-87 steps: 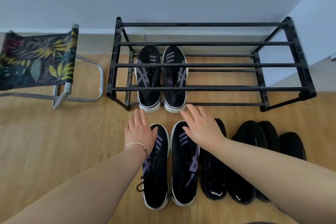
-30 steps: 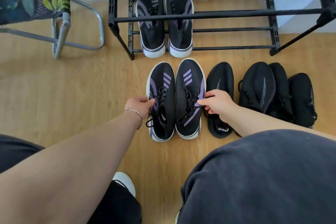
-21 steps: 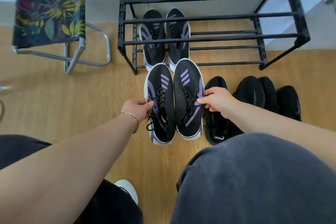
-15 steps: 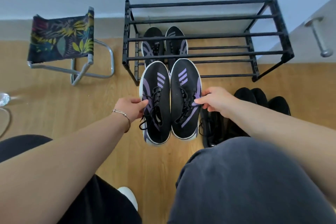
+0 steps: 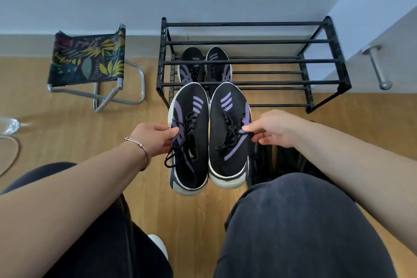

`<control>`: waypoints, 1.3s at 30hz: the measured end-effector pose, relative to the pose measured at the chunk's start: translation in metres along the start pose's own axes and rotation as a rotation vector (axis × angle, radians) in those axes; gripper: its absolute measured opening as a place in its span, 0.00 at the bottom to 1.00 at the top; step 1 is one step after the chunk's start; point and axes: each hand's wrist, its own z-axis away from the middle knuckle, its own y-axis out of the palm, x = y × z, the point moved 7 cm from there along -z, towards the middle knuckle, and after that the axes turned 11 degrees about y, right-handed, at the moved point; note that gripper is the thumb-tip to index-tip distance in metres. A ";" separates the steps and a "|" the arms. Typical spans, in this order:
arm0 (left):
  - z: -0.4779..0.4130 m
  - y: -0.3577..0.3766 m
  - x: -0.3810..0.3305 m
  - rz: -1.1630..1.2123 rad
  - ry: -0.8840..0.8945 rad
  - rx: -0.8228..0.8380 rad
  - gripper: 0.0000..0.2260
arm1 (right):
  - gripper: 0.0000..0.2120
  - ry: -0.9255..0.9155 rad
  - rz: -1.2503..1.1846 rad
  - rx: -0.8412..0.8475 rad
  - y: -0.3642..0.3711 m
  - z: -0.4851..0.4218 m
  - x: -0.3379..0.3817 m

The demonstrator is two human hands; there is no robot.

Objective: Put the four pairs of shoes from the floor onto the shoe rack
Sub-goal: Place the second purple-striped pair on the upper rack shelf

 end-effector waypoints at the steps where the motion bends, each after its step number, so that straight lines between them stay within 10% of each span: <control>1: 0.002 -0.002 -0.003 0.014 0.003 -0.006 0.07 | 0.14 -0.010 -0.004 0.012 0.000 0.002 0.003; 11: -0.053 -0.019 -0.063 0.055 0.125 -0.074 0.18 | 0.15 -0.219 -0.215 0.064 -0.006 0.000 0.076; 22: -0.124 -0.016 -0.105 -0.119 0.204 -0.127 0.05 | 0.16 -0.264 -0.228 -0.181 -0.037 -0.042 0.129; 39: -0.121 -0.011 -0.110 -0.186 0.276 -0.299 0.22 | 0.19 -0.308 -0.190 -0.399 -0.033 -0.058 0.150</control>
